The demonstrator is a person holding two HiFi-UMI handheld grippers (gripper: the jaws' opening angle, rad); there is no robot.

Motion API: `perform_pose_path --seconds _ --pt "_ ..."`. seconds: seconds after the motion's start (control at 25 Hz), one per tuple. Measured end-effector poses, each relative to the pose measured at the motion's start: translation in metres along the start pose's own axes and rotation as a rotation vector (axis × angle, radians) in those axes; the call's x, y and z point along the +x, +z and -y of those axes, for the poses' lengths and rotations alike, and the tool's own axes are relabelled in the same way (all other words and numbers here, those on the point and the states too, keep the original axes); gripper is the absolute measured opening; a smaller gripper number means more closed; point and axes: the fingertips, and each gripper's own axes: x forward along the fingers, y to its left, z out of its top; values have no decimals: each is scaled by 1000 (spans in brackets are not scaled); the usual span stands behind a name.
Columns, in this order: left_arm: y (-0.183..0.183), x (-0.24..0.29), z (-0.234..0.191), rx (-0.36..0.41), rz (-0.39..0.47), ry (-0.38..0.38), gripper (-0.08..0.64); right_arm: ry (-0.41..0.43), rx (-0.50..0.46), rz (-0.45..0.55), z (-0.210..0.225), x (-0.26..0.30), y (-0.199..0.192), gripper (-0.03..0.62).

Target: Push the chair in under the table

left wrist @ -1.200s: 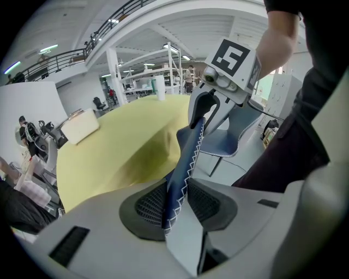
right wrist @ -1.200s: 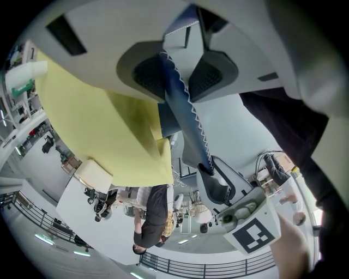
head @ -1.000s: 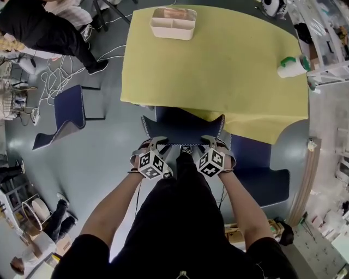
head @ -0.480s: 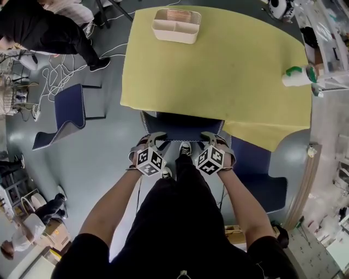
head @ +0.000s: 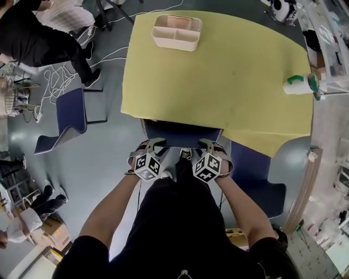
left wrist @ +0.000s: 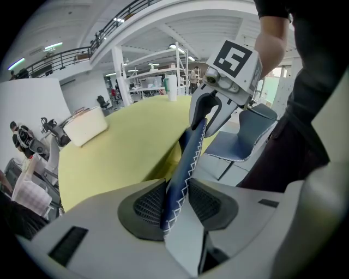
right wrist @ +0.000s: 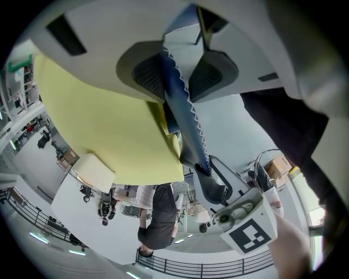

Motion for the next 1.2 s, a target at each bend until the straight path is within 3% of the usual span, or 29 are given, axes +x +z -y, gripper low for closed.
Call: perform_pose_path --seconds 0.2,0.36,0.56,0.72,0.8,1.0,1.2 --pt "-2 1 -1 -53 -21 -67 143 33 -17 3 -1 1 1 143" --pt "-6 1 -1 -51 -48 -108 152 66 -40 -20 -4 1 2 143" --pt "-17 -6 2 -38 -88 -105 152 96 -11 -42 -13 -3 6 143" --pt "-20 -16 -2 -103 -68 -90 150 49 -8 -48 -11 -15 11 141" --pt "-17 -24 -1 -119 -56 -83 147 22 26 -25 -10 -27 14 133" --pt "-5 -43 -4 -156 -23 -79 118 -51 158 102 3 -62 32 37" --pt "12 -68 -17 -220 79 -59 48 -92 141 249 -1 -88 68 21"
